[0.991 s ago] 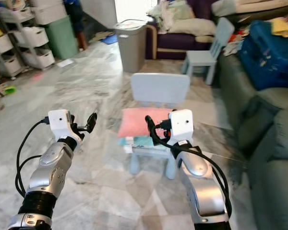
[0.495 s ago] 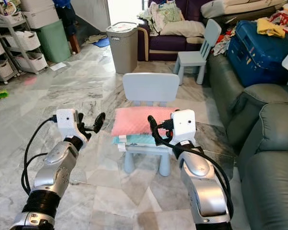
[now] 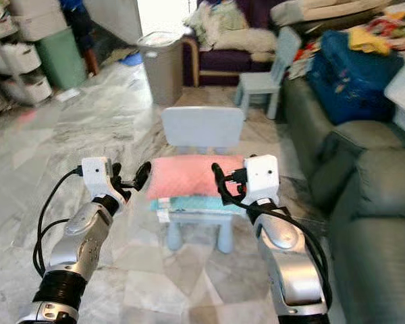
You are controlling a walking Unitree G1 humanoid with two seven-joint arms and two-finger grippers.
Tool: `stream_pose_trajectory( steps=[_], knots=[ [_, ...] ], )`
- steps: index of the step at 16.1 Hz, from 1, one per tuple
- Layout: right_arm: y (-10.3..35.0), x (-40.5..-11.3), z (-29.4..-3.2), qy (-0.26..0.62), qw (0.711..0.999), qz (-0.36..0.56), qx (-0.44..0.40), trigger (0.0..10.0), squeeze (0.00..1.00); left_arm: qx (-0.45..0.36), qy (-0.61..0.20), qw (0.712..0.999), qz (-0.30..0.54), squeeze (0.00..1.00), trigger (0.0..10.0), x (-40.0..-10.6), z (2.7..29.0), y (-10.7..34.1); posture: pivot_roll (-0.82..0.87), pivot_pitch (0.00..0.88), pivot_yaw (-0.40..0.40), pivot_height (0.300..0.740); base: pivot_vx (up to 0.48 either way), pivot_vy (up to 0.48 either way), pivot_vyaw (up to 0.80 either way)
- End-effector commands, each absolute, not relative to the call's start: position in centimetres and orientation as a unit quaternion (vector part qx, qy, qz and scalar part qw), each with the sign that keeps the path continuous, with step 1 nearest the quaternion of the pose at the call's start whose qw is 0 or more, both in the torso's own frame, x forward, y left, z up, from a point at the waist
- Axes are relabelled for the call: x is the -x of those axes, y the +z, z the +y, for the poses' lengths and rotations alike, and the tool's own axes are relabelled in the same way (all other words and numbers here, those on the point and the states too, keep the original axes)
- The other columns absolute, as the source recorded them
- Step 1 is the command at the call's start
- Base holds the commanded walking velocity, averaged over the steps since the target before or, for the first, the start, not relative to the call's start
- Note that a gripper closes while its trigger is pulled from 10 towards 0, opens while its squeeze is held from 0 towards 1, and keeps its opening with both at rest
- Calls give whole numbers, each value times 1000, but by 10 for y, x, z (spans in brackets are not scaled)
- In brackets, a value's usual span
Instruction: Move the pillow to the sofa
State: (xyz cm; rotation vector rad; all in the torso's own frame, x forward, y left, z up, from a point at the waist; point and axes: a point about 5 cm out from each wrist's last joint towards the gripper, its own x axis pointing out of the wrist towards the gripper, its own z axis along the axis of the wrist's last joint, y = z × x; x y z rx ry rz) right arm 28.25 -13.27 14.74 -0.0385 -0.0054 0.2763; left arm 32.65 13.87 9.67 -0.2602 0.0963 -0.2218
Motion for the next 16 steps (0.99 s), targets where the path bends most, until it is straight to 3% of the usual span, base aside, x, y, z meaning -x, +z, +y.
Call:
stream_pose_trajectory(
  steps=[1,16],
  knots=[
    [151,-283,-131,136,990,-9,18,10000,0,127,-106,985,41,0,10000,-327,143,101,-225,0,39,740,450,0,0],
    [151,-282,-128,145,989,-12,20,10000,0,127,-109,985,43,0,10000,-325,142,100,-220,0,39,740,445,0,0]
  ],
)
